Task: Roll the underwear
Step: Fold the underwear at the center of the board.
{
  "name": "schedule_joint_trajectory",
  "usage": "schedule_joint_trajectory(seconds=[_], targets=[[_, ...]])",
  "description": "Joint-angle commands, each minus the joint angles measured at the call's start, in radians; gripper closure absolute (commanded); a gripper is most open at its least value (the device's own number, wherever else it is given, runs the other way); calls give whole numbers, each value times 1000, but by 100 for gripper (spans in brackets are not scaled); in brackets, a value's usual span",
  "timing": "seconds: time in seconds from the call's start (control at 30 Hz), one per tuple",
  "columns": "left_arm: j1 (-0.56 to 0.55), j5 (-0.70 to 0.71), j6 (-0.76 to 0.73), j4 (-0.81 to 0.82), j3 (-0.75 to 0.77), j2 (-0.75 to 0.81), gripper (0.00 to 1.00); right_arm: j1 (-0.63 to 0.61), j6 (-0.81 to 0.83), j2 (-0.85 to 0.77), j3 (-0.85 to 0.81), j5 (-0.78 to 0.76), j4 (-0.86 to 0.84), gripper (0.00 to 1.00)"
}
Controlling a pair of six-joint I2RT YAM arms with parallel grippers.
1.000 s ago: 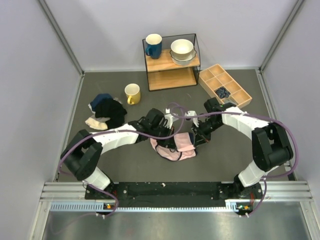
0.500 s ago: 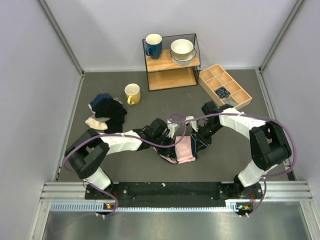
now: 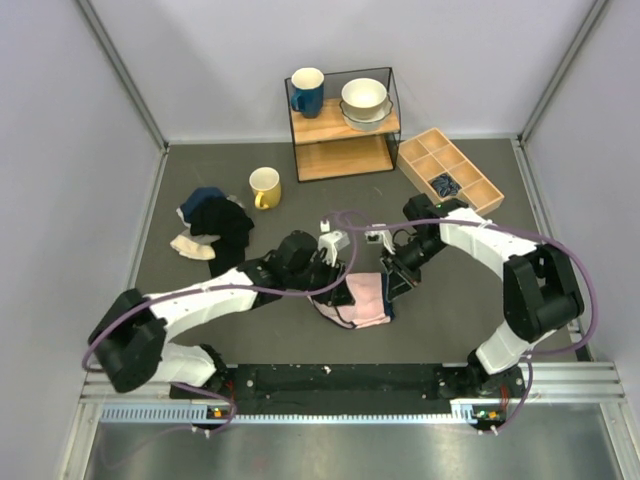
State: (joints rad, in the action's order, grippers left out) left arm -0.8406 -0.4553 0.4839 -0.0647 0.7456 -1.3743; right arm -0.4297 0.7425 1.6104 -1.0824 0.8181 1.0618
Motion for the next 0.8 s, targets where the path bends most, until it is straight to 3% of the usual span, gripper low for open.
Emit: schedule_joint_trajectory(seconds=[0.0,0.17,0.37,0.77], targets=[[0,126,-30,-23,-5,121,67,-7,-124,29,-59,101,-71,87],[66,236,-42,-32,-29,181,69,-32,-219,82,-25,38,-170,88],[218,137,-33,28,18,94,72,-53,-258,135,-4,-39,-198,88],[241,84,-53,40,78,-115,81,-52,-279,183,2,-100,-203,88]])
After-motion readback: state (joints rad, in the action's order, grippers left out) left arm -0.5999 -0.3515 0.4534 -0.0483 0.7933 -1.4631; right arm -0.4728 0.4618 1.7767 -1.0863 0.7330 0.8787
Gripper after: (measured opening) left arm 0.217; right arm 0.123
